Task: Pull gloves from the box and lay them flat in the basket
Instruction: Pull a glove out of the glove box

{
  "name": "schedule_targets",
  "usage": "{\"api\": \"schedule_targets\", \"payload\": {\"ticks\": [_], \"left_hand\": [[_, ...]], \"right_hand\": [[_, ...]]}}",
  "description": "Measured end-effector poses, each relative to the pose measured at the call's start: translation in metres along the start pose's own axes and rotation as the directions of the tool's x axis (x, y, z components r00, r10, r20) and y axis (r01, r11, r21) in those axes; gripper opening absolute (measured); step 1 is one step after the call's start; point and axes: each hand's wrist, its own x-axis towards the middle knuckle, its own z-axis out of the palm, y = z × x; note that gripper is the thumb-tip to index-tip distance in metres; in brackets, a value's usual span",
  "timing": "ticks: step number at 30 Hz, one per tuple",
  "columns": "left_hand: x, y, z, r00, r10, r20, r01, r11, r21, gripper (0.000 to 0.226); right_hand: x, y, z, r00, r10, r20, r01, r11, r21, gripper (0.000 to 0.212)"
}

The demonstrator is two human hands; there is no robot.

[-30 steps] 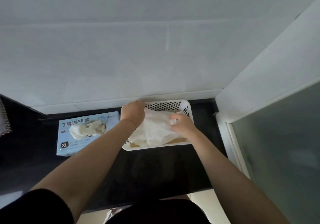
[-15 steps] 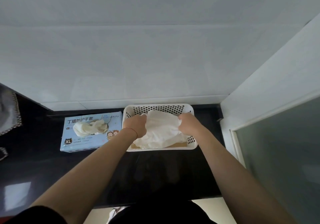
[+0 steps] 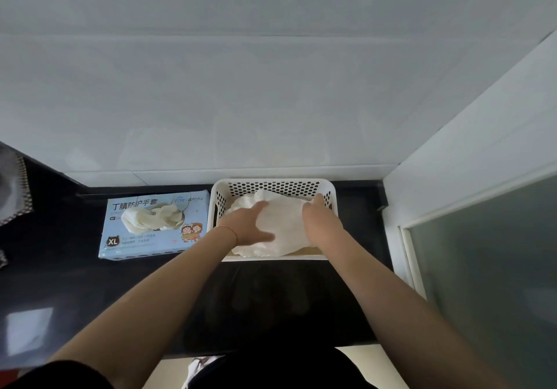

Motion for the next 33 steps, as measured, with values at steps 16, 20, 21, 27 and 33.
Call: {"api": "schedule_targets", "payload": {"ticks": [16, 20, 21, 27, 33], "left_hand": [[0.024, 0.001, 0.025, 0.999, -0.050, 0.016, 0.050, 0.998, 0.030, 0.113], [0.029, -0.007, 0.027, 0.998, -0.054, 0.010, 0.053, 0.994, 0.098, 0.118], [0.029, -0.008, 0.026, 0.998, -0.054, 0.010, 0.053, 0.994, 0.099, 0.120], [0.027, -0.010, 0.014, 0.993, -0.044, 0.109, 0.050, 0.997, -0.050, 0.113], [-0.007, -0.025, -0.034, 0.994, -0.081, -0.076, 0.018, 0.794, -0.608, 0.024]], "right_hand": [[0.039, -0.007, 0.047, 0.990, -0.087, 0.112, 0.084, 0.996, 0.027, 0.102], [0.043, -0.004, 0.051, 0.989, -0.075, 0.124, 0.068, 0.996, 0.055, 0.108], [0.043, -0.004, 0.051, 0.989, -0.069, 0.129, 0.060, 0.996, 0.068, 0.108], [0.037, -0.010, 0.043, 0.984, -0.022, 0.177, 0.011, 0.998, 0.063, 0.094], [0.020, -0.045, 0.006, 0.998, -0.045, -0.051, 0.051, 0.991, 0.126, 0.026]]}}
